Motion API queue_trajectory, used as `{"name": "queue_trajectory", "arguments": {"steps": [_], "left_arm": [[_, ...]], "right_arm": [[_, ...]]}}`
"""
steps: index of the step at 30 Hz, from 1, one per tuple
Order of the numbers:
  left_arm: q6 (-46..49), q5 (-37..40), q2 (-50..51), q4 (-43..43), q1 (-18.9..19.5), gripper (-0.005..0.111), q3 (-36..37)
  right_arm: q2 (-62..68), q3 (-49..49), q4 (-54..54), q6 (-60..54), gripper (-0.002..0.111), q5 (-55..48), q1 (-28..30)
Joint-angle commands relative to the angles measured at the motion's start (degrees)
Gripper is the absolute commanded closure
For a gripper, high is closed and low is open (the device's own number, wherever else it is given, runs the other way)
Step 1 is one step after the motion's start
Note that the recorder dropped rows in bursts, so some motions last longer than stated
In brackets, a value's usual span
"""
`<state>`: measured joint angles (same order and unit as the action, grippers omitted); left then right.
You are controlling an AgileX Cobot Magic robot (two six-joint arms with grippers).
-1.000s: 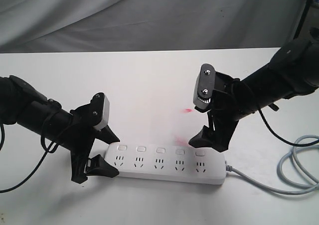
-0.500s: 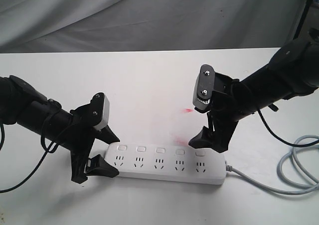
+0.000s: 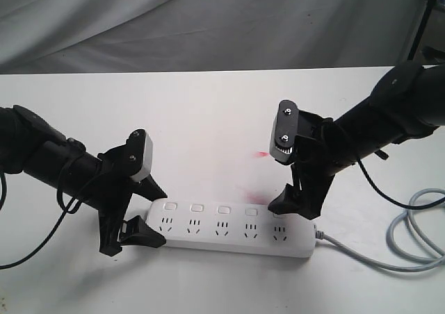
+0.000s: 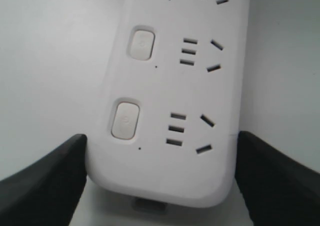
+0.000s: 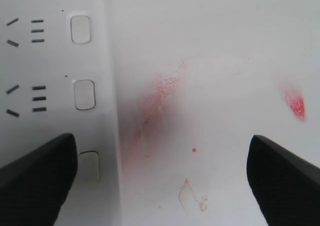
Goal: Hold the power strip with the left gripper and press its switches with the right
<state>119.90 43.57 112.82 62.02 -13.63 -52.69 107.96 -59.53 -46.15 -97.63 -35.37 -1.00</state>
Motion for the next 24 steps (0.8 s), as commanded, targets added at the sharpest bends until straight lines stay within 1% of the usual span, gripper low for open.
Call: {"name": "queue_trajectory", "arguments": {"steps": [1,15,24], "left_arm": [[0.1,-0.1,-0.1,0.5,-0.4,0.107,-0.3],[0.1,-0.1,-0.1,0.5,-0.4,0.107,-0.3],[0.1,-0.1,-0.1,0.5,-0.4,0.107,-0.3]], "right_arm": [[0.5,0.4,-0.1,0.3,0.024,0.2,0.5],[2.7,0.4,-0.5,0.4,0.024,1.6,0.5],[-0.8,0.4,-2.4,-0.5,0.024,0.9,0.5]]}}
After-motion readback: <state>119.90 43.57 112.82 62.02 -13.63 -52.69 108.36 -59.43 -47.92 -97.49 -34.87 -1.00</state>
